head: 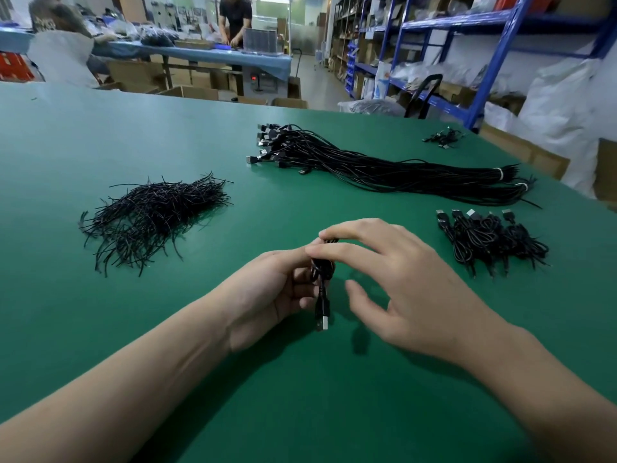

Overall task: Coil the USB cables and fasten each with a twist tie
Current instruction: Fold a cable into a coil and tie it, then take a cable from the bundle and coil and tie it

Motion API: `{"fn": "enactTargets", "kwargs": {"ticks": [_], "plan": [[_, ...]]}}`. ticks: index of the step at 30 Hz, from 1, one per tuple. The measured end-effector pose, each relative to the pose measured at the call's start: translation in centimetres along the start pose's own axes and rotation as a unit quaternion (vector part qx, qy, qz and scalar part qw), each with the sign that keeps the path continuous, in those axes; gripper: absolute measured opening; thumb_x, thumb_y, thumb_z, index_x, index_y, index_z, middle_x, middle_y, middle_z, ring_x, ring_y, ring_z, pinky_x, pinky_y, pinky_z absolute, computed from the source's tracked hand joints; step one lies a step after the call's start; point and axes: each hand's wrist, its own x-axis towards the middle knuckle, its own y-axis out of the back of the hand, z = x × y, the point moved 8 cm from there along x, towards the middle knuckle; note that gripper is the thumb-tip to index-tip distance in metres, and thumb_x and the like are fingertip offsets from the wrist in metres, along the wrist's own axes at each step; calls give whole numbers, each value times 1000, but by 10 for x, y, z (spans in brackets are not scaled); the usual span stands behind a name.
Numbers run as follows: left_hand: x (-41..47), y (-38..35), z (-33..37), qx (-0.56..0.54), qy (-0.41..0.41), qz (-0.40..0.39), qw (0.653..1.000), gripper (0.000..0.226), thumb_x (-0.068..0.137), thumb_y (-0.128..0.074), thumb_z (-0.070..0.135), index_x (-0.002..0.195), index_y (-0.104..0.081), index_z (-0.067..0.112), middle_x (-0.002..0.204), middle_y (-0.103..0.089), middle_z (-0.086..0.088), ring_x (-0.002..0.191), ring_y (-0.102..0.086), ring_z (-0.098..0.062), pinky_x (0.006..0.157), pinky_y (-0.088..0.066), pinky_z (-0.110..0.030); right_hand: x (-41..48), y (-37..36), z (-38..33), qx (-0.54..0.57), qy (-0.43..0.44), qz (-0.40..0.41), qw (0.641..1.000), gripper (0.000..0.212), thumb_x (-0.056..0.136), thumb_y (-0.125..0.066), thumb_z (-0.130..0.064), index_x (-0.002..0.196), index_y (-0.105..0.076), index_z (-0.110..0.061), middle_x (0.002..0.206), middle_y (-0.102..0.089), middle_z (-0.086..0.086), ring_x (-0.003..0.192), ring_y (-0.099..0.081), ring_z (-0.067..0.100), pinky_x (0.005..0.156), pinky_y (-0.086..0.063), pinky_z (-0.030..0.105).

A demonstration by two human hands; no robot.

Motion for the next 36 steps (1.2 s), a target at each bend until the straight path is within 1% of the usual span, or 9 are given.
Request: {"fn": "enactTargets", "kwargs": {"ticks": [5,8,12,14,16,20,22,31,36], "plan": [[-2,-1,2,95,-44,-10,995,33,102,-51,33,85,-78,28,79,-68,4,69,-55,-9,59,-39,-22,3,6,5,-20,-4,37,999,28,92,-69,-25,119,-68,-21,108,-65,-4,102,-60,19,88,-49,38],[-3,-2,8,125,-87,-2,988,43,103,-44,41,98,-75,12,80,-68,0,69,-57,-11,54,-41,-21,7,10,10,46,-44,61,996,21,92,-70,-30,109,-69,-19,96,-66,-5,92,-61,19,82,-51,41],[-2,1,10,169,-102,24,980,57,99,-36,58,93,-72,14,81,-68,-6,69,-58,-16,52,-42,-24,8,35,61,97,-189,116,970,16,90,-68,-40,95,-71,-25,80,-69,-13,72,-65,4,67,-52,21],[-3,4,11,184,-117,39,975,48,101,-42,55,96,-71,17,81,-68,-4,68,-59,-16,51,-43,-24,-1,54,110,55,-283,136,948,11,90,-67,-40,89,-70,-30,73,-67,-18,63,-63,-1,57,-46,16],[-4,7,11,192,-131,50,971,41,104,-45,47,98,-70,16,78,-68,-3,65,-59,-16,50,-44,-24,-19,72,166,-20,-384,122,915,21,93,-63,-42,83,-71,-25,68,-64,-15,62,-59,1,56,-44,24],[-2,4,10,203,-136,50,968,39,105,-44,42,98,-69,13,75,-67,-2,62,-58,-16,49,-44,-24,-67,77,260,-87,-549,14,831,47,96,-62,-41,91,-76,4,68,-67,15,60,-60,33,55,-42,28],[-2,3,9,209,-136,46,967,39,105,-43,41,99,-68,12,74,-67,-2,62,-58,-16,49,-44,-24,-85,70,282,-100,-590,-43,800,50,95,-65,-42,95,-76,7,70,-68,23,56,-58,32,56,-45,31],[-1,4,8,206,-140,36,968,38,104,-45,42,96,-70,16,74,-67,-3,62,-58,-16,49,-44,-24,-93,48,300,-126,-599,-133,779,55,94,-65,-47,93,-76,7,57,-61,14,55,-61,29,55,-46,29],[0,3,7,206,-140,31,968,36,104,-45,44,93,-71,21,76,-67,-3,63,-59,-16,50,-45,-24,-81,64,301,-169,-571,-148,790,52,95,-58,-55,87,-77,-8,74,-72,15,67,-68,31,67,-60,38]]}}
